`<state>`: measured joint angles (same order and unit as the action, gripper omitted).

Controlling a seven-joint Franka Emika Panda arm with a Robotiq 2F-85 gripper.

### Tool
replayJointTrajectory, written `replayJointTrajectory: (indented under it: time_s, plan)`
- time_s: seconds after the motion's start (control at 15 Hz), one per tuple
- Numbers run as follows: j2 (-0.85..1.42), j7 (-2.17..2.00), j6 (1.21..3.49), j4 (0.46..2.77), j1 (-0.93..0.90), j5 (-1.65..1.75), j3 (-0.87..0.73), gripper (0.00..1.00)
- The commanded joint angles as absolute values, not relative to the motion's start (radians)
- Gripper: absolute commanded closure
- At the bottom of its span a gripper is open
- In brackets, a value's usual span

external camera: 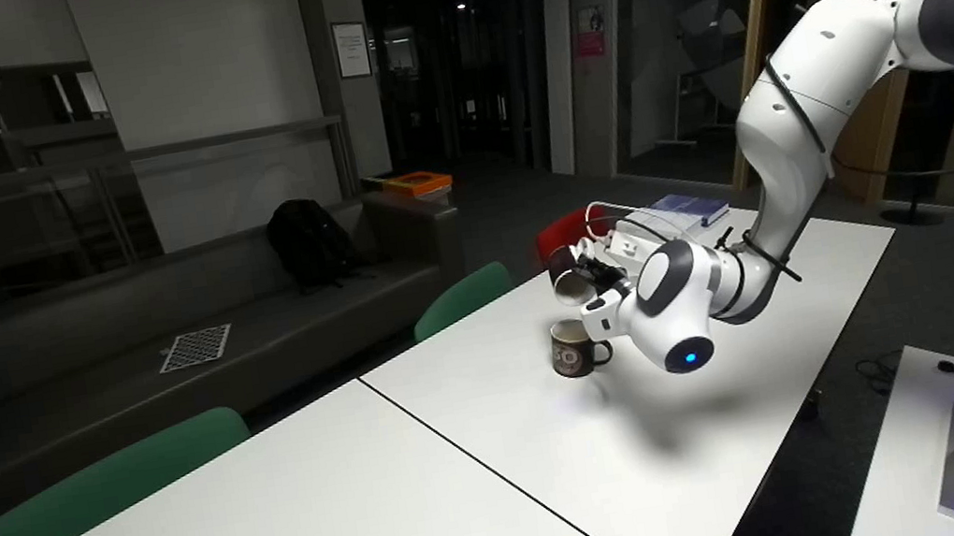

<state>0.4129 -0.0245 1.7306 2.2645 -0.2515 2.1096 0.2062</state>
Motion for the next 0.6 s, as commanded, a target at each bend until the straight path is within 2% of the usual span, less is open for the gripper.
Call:
replayJointTrajectory:
  time_s: [0.0,0.53]
  plan:
    - [0.385,0.029,1.666,2.266,-0.266,2.092,0.216,0.95]
    - [0.388,0.088,1.633,2.250,-0.276,2.053,0.223,0.95]
